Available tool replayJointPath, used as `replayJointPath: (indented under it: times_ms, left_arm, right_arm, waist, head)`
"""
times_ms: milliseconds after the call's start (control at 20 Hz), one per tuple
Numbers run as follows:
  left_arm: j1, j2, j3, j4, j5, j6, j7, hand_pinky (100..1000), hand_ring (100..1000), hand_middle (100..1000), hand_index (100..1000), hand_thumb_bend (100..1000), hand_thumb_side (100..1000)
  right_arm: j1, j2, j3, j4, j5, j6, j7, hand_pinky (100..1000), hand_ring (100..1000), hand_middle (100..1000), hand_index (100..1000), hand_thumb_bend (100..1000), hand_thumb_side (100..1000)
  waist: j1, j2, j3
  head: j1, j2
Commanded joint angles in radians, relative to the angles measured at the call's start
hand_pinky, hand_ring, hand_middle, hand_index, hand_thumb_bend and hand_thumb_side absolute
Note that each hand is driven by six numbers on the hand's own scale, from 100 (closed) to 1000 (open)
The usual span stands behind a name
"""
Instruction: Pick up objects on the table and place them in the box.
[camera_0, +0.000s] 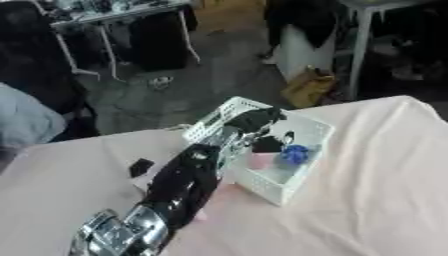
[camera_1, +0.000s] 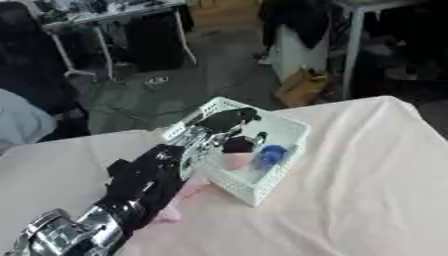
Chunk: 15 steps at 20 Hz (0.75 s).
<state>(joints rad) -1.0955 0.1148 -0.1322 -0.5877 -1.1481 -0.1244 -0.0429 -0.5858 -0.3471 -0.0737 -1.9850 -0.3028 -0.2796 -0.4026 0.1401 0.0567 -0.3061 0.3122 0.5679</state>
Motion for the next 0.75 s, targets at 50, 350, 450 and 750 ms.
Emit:
replayJointPath:
  times_ms: [50, 350, 450, 750]
  left_arm:
    - [-0.032, 0.026, 0.007, -0.020, -0.007, 0.001, 0.000, 1000, 1000, 1000, 1000, 299, 1000]
    - [-0.040, 0.037, 0.004, -0.037, -0.003, -0.004, 0.004, 1000, 1000, 1000, 1000, 302, 999]
    - [-0.045, 0.045, 0.007, -0.046, -0.002, 0.000, 0.006, 1000, 1000, 1000, 1000, 312, 961]
    - [-0.126, 0.158, 0.038, -0.161, 0.016, 0.024, 0.075, 965, 1000, 1000, 1000, 121, 1000]
  right_arm:
    - [-0.014, -0.008, -0.001, -0.015, -0.007, -0.001, 0.005, 840, 901, 782, 785, 100, 732]
    - [-0.009, -0.010, -0.003, -0.015, -0.007, -0.001, 0.005, 840, 902, 782, 785, 100, 732]
    - [-0.004, -0.016, -0.004, -0.015, -0.006, -0.001, 0.004, 840, 902, 781, 786, 100, 734]
    - [0.047, -0.060, -0.027, -0.015, 0.019, -0.008, -0.016, 839, 901, 780, 787, 100, 736]
  waist:
    - [0.007, 0.000, 0.003]
    - [0.006, -0.002, 0.008]
    - [0.007, -0.007, 0.013]
    - [0.006, -0.027, 0.082]
  head:
    - [0.003, -0.004]
    - [0.002, -0.002]
    - [0.013, 0.016]
    - [0.018, 0.068]
